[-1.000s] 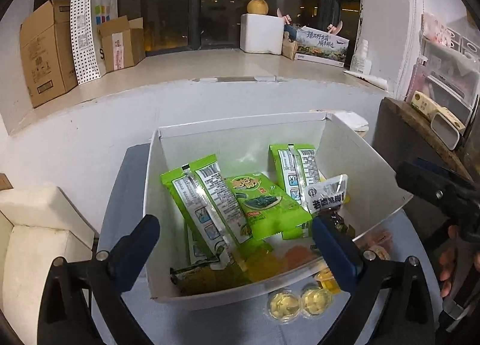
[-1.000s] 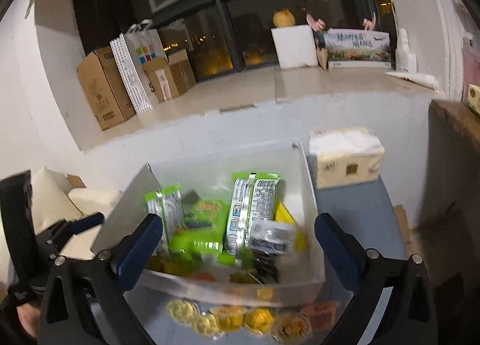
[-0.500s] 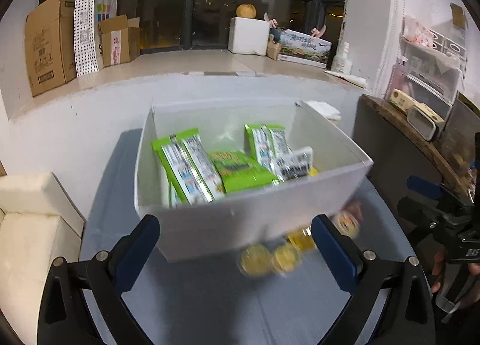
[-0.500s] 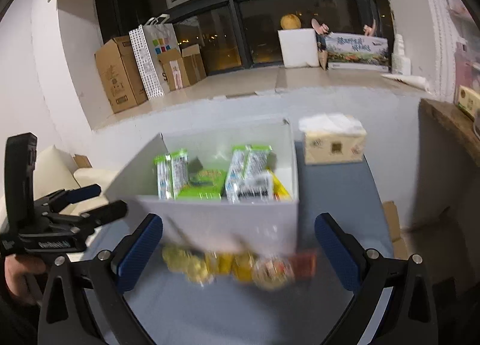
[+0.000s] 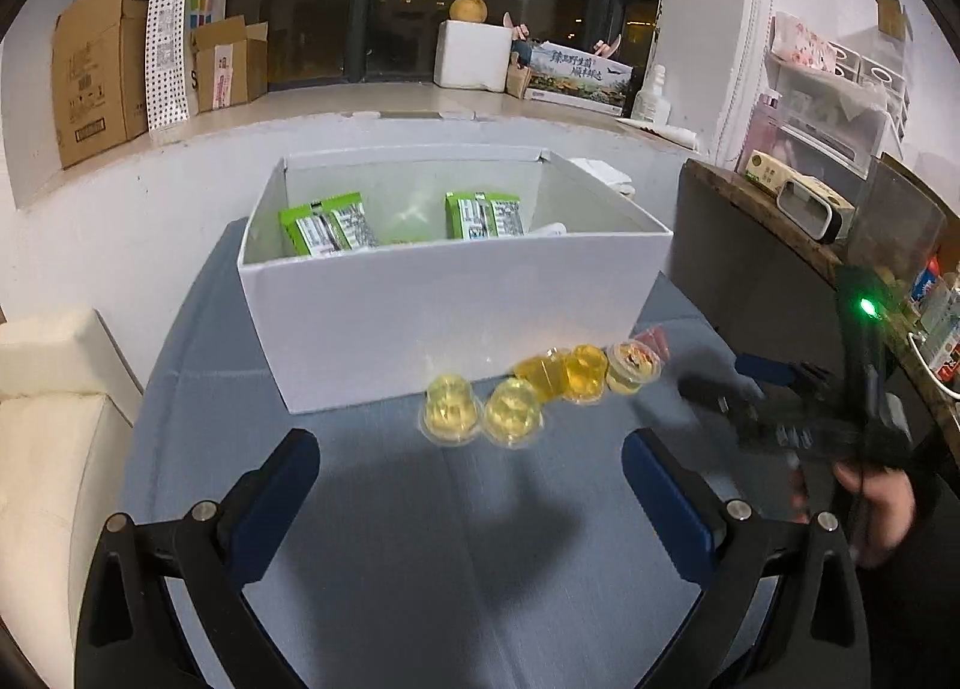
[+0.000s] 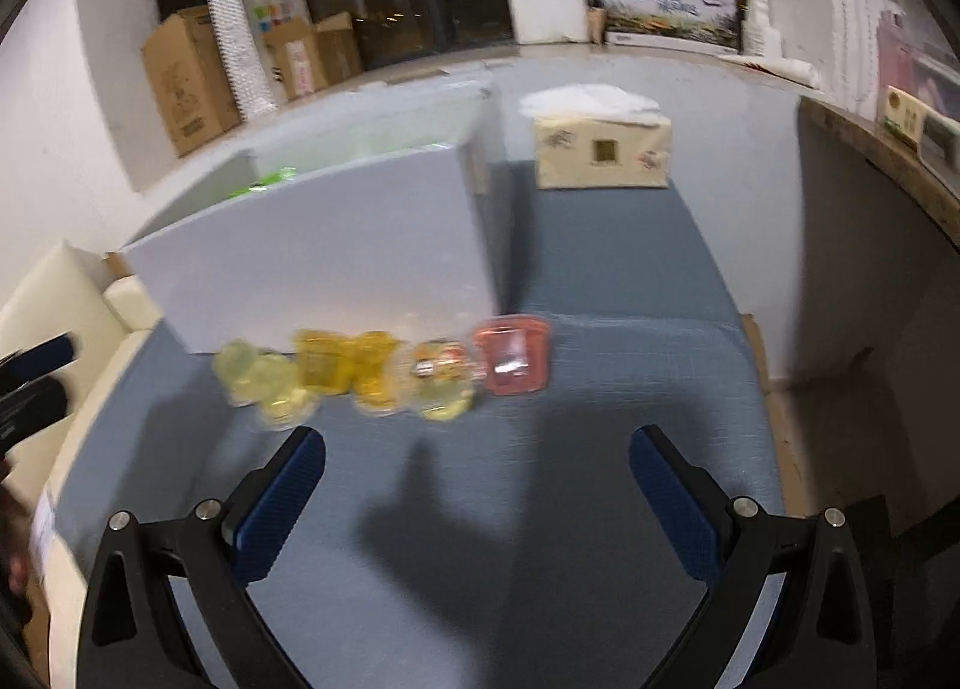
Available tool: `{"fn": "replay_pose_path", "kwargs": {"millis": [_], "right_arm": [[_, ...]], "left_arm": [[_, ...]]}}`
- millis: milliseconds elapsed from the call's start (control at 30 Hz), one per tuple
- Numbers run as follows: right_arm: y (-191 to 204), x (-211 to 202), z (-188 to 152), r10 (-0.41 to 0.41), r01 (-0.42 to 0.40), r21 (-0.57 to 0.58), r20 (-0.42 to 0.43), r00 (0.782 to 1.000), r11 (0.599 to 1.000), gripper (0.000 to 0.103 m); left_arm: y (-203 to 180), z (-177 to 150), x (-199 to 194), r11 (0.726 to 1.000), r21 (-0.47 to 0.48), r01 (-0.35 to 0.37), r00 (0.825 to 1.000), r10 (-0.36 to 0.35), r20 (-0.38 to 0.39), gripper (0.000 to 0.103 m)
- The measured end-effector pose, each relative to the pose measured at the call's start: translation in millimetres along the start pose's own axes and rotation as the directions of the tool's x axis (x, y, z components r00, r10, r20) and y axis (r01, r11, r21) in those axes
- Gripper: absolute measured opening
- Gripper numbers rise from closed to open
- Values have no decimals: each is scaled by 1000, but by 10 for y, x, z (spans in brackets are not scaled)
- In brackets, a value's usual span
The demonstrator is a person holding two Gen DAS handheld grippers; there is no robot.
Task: Organize snacks
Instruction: 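Grasp the pink jelly cup with the right gripper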
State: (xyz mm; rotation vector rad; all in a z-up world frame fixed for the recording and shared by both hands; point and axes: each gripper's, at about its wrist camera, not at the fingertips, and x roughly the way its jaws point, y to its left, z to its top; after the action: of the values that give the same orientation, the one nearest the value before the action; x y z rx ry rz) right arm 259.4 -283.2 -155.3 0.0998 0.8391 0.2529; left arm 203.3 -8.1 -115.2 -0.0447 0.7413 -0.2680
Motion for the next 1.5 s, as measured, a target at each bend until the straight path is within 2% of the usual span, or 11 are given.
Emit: {"fn": "replay_pose_path", "kwargs": {"millis": [133, 333, 433, 500, 533, 567, 633, 933, 1267, 1500], "right_arm": [[-240, 120, 108, 9, -11, 129, 14, 1000, 992, 103], [-258, 391, 270, 23, -21, 149, -8, 1000, 989, 103], [-290, 501, 313, 60, -57, 206, -8, 998, 977, 103], [-306, 565, 329, 56, -51, 230, -14, 998, 972, 94], [-308, 618, 331, 58, -49, 236, -30, 998, 970, 73], [-312, 631, 331, 82, -74, 244, -21, 996, 967, 60], [-281, 651, 338, 99, -91, 237, -21, 995, 967, 47], [-211, 367, 308, 113, -126, 212, 71, 991, 969, 46], [-83, -189, 105, 167, -190, 178, 139, 976, 965, 46], [-60, -375, 36, 178, -203, 164, 156, 971, 965, 46]], "left_arm": [[-17, -49, 18, 1000, 3, -11, 1000, 11, -12, 103], [-52, -92, 74, 1000, 5, -20, 999, 20, -29, 103], [-60, -120, 117, 1000, 7, -19, 999, 19, -45, 103], [-54, -143, 136, 1000, 1, -9, 999, 9, -51, 103], [-53, -152, 145, 1000, -2, -8, 999, 8, -53, 103], [-54, -161, 154, 1000, -2, -10, 998, 10, -57, 103], [-47, -175, 170, 1000, -2, -17, 998, 17, -59, 103], [35, -141, 391, 999, -24, -34, 996, 32, -78, 103], [273, 60, 886, 985, -122, -122, 989, 111, -93, 103], [251, 143, 1182, 983, -91, -160, 983, 150, -108, 103]]}}
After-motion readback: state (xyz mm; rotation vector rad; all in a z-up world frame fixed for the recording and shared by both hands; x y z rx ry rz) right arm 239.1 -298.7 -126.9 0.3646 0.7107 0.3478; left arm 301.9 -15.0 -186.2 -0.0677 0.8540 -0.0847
